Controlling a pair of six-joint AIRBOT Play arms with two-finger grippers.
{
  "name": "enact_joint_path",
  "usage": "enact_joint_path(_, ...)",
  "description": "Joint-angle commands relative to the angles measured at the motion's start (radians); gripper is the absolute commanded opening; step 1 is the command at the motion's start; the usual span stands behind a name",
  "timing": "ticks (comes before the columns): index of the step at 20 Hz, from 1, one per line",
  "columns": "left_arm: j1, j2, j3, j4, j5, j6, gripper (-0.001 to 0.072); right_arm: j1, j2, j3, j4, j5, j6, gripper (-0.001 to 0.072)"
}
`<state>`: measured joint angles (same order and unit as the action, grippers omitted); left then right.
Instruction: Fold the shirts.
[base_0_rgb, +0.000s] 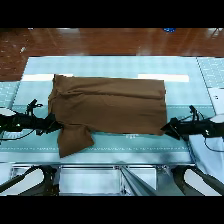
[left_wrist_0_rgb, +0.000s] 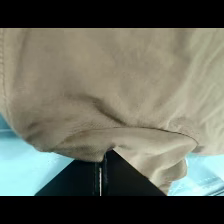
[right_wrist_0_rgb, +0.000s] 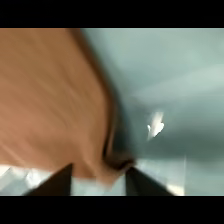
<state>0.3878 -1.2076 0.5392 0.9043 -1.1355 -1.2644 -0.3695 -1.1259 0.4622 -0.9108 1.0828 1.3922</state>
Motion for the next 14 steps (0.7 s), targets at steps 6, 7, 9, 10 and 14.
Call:
enact_joint_path(6, 0.0, 0.0, 0.192, -0.016, -0.089, 0.045, 0.0022, 0.134, -0.035, 0.262, -0.044, 0.045, -0.038, 0.0029)
enact_joint_path(7, -0.001, -0.001, 0.232, -0.028, -0.083, 0.044, 0.0022, 0.134, -0.035, 0.29, -0.06, 0.046, -0.028, 0.0029)
enact_joint_path(9, -0.003, -0.003, 0.308, -0.101, -0.032, 0.031, 0.0022, 0.134, -0.035, 0.345, -0.064, 0.015, -0.014, 0.0029)
enact_joint_path(10, -0.011, -0.003, 0.345, -0.145, 0.0, 0.03, 0.0022, 0.134, -0.035, 0.37, -0.064, -0.005, -0.007, 0.0029)
enact_joint_path(14, -0.104, -0.084, 0.508, -0.164, 0.098, 0.03, 0.0022, 0.134, -0.1, 0.461, -0.048, -0.1, 0.019, 0.0029)
